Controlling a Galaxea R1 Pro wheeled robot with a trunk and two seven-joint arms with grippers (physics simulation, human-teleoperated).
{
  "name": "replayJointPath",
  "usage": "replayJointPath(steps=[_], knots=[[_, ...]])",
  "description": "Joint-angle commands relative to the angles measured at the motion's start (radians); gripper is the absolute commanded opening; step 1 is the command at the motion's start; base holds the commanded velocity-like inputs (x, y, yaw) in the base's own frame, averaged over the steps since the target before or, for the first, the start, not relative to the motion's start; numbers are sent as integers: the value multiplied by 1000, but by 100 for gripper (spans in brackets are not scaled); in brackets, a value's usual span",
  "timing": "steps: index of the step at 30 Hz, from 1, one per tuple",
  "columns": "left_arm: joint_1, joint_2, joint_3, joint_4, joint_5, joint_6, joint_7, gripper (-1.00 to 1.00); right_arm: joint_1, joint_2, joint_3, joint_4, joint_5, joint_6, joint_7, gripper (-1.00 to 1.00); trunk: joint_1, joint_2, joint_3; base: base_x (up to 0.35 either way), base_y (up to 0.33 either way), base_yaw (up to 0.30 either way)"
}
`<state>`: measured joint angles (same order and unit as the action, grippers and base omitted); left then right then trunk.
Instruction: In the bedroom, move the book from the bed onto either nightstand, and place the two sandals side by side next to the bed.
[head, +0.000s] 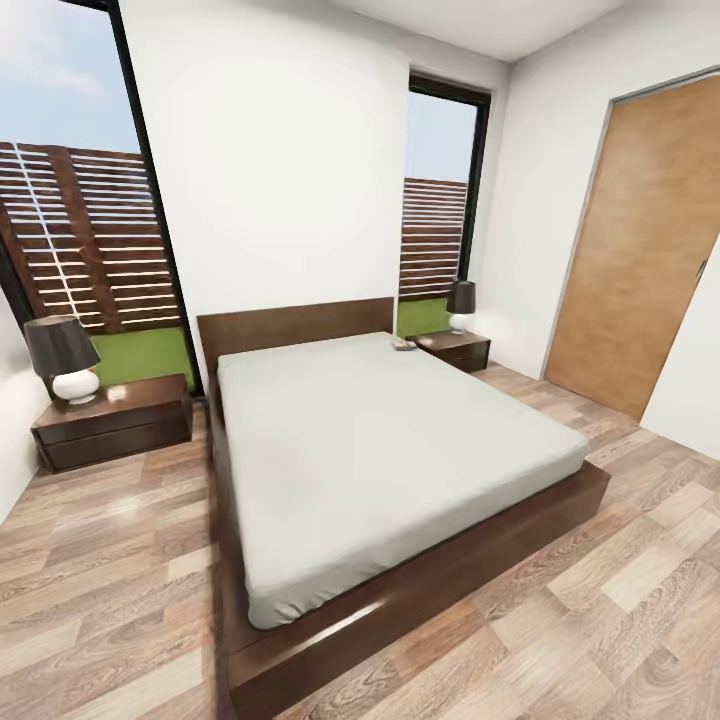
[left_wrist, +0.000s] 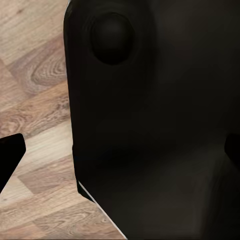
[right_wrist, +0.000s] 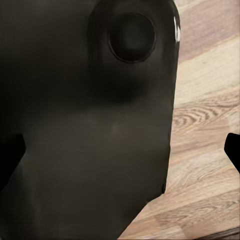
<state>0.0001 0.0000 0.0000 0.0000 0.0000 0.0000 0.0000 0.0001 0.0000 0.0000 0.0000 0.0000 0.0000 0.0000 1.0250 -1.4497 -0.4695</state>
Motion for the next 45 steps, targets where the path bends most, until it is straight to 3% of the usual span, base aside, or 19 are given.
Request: replayJointPath(steps=[1,5,19,45], knots=[[0,0,0,0,0,0,0,100,0,0,0,0,0,0,0,100,0,0,0,0,0,0],[15,1,-11,-22,-4,23,12,100,-23,18,1,8,-2,2,-2,100,0,0,0,0,0,0],[15,1,-12,-65,-5,63,12,100,-51,20,1,8,-3,-2,-5,100,0,0,0,0,0,0],[15,2,-11,-74,-5,68,12,100,-54,20,-10,6,-11,-9,-5,100,0,0,0,0,0,-2]])
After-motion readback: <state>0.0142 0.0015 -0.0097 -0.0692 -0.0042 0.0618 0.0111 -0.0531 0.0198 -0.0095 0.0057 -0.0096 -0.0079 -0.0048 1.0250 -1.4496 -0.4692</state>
